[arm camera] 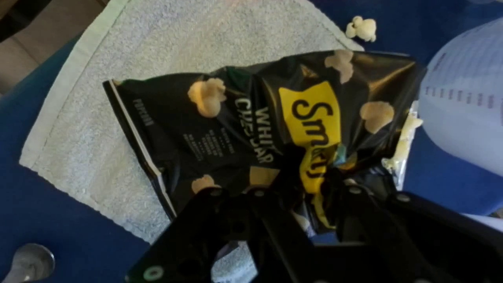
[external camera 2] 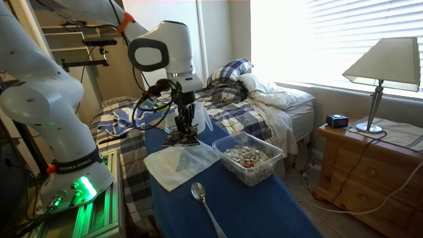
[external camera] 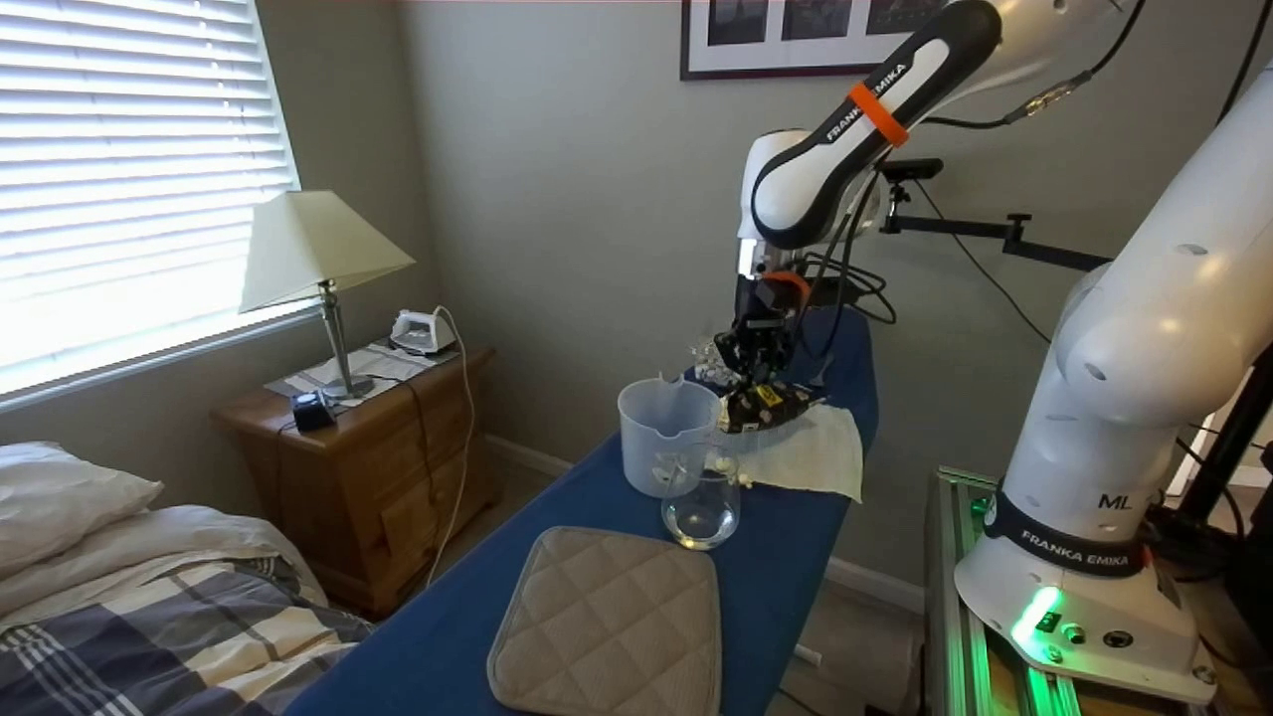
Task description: Empty the black packet into the lunchbox
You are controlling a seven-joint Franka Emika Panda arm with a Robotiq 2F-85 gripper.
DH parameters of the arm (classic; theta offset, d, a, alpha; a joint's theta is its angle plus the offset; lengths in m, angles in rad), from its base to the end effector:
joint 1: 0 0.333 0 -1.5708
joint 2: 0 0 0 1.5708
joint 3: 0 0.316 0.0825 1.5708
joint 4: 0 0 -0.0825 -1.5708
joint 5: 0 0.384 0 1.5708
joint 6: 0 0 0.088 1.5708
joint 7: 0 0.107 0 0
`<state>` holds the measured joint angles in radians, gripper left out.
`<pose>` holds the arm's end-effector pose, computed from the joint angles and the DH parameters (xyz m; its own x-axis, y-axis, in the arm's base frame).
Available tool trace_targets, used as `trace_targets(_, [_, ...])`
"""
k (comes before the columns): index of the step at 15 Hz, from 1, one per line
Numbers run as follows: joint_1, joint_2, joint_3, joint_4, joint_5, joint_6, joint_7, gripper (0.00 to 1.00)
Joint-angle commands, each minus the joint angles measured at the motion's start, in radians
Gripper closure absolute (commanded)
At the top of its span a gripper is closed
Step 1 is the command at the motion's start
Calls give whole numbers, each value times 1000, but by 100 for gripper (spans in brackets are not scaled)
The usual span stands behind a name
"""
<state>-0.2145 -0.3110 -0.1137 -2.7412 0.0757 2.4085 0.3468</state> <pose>0.3614 -0.1196 0.3125 0.7480 -0.6616 -0.0538 -0.6637 -0.7447 -0.0697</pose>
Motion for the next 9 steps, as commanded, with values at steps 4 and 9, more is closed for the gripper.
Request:
trace_targets(4, [-13,-139,-23,22,-5,-45,-120,95])
trace_targets(9, [-22,-130,-29,60,2,-13,-125,81])
